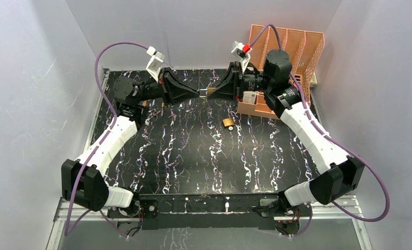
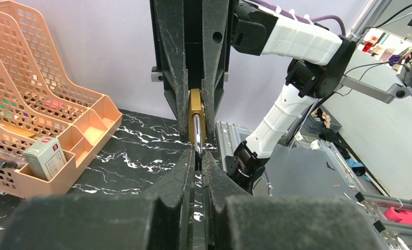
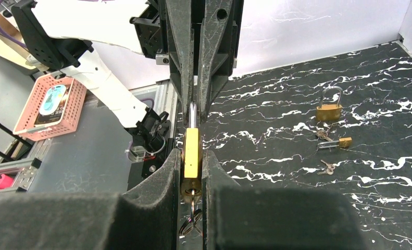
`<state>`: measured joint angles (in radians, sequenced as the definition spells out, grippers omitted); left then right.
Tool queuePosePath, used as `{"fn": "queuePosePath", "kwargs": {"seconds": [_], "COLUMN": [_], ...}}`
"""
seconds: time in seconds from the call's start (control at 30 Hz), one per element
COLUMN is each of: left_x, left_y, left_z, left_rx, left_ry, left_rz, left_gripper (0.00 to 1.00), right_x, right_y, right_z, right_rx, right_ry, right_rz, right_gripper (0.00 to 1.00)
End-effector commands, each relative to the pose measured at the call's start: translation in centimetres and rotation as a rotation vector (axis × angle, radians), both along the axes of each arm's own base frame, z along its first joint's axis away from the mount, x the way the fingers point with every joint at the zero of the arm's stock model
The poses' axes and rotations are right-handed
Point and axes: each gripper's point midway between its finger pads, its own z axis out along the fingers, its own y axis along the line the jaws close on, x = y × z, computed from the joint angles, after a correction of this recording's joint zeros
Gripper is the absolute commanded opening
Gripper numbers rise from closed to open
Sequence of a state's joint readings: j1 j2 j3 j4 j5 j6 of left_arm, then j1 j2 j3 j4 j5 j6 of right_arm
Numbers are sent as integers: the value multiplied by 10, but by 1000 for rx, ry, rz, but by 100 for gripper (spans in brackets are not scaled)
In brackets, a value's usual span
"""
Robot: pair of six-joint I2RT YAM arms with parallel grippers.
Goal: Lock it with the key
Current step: Lock the lock.
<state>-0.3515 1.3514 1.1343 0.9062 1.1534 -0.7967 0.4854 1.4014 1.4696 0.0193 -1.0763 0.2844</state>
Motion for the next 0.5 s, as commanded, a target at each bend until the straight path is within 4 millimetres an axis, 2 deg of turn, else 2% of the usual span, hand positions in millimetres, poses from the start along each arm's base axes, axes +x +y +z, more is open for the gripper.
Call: {"fn": "queuePosePath", "kwargs": {"seconds": [0.0, 0.47], "left_x": [-14, -21], "left_y": [0, -8], "left_z": [11, 7], "left_rx": [-18, -22], "left_ry": [-38, -2], "left_rz": [-36, -65], "left_gripper": [0, 0], "right_x": [6, 3], "right_y": [5, 31], "right_z": [27, 28], "right_rx": [82, 109], "right_ry": [-100, -101], "right_rz": [-37, -15], "right_gripper": [0, 0]}}
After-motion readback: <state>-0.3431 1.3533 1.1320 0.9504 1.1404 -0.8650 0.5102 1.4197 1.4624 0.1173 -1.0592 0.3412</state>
